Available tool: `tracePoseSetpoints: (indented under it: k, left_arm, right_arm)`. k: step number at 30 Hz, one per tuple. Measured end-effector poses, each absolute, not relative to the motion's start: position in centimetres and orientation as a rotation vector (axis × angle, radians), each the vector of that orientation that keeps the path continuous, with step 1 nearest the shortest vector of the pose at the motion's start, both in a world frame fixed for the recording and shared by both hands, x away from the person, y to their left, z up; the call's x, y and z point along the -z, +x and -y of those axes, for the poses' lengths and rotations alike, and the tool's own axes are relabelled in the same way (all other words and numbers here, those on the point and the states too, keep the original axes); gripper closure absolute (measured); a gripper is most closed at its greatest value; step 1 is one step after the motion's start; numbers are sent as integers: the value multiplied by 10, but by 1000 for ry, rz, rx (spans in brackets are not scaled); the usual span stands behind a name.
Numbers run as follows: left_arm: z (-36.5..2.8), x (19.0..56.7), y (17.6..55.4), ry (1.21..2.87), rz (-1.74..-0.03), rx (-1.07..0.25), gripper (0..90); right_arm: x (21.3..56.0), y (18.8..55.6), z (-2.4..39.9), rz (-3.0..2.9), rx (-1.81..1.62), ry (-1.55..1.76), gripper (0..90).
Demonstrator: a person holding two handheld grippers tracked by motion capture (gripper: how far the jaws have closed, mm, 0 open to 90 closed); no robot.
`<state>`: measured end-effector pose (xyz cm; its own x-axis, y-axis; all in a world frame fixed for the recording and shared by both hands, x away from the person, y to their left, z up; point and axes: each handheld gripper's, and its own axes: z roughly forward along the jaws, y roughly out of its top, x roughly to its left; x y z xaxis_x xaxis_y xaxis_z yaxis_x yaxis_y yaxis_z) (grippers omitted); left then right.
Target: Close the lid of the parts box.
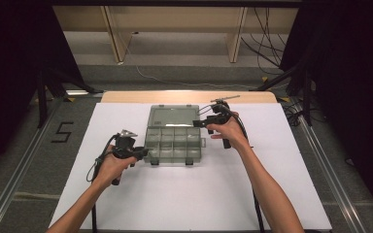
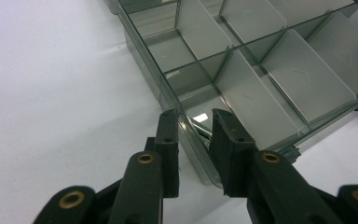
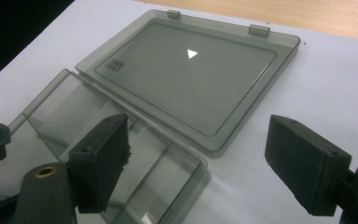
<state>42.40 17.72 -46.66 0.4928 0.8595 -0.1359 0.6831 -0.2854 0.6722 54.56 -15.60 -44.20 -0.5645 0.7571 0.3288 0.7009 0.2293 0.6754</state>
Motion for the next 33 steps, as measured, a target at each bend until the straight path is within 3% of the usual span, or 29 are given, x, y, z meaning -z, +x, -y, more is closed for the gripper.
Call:
tracePoseSetpoints:
  k: [33]
  left_arm:
    - [-176, 467, 423, 2014, -1298, -328, 727]
  right_arm:
    - [450, 587, 134, -2473, -1069, 1542, 255]
